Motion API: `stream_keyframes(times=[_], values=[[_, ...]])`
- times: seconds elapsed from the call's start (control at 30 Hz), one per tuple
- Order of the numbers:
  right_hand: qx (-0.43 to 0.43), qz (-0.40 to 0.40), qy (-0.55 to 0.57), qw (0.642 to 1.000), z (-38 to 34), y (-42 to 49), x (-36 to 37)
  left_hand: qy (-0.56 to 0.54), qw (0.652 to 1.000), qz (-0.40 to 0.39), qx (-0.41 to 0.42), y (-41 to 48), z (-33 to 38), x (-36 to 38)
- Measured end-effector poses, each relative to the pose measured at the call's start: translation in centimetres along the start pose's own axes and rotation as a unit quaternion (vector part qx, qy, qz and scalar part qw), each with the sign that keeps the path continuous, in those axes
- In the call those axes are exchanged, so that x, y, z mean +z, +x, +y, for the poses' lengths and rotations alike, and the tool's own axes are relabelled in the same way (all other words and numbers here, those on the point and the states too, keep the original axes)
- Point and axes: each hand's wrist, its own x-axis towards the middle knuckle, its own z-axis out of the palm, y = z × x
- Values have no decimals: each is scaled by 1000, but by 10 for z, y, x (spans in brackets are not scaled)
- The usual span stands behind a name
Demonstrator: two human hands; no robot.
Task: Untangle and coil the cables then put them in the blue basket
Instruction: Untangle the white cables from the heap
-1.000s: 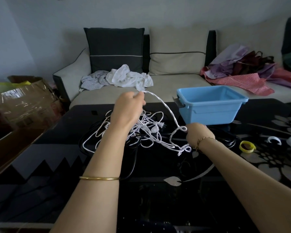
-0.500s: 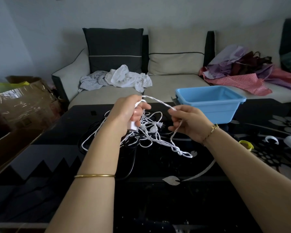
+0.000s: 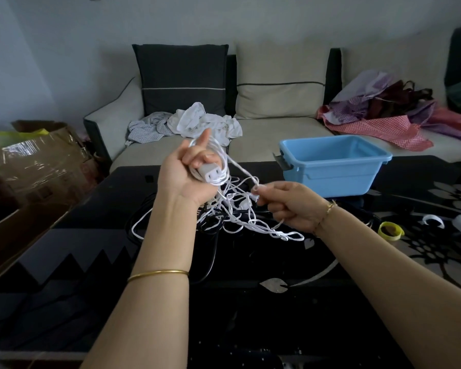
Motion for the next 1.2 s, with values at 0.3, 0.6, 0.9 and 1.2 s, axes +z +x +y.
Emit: stream_keyframes(times=[0.3, 0.6, 0.9, 1.2], values=[[-80, -85, -302, 946, -9, -21, 39, 17, 987, 20, 161, 16, 6, -14], [-51, -170, -332, 926, -26, -33, 43, 301, 904, 100, 289, 20, -11, -12], [-240, 79, -524, 813, -52, -40, 29, 823, 495, -31, 275, 7, -24, -11], [-318, 281, -578, 697, -45, -23, 9, 782, 617, -70, -47, -2, -31, -4]])
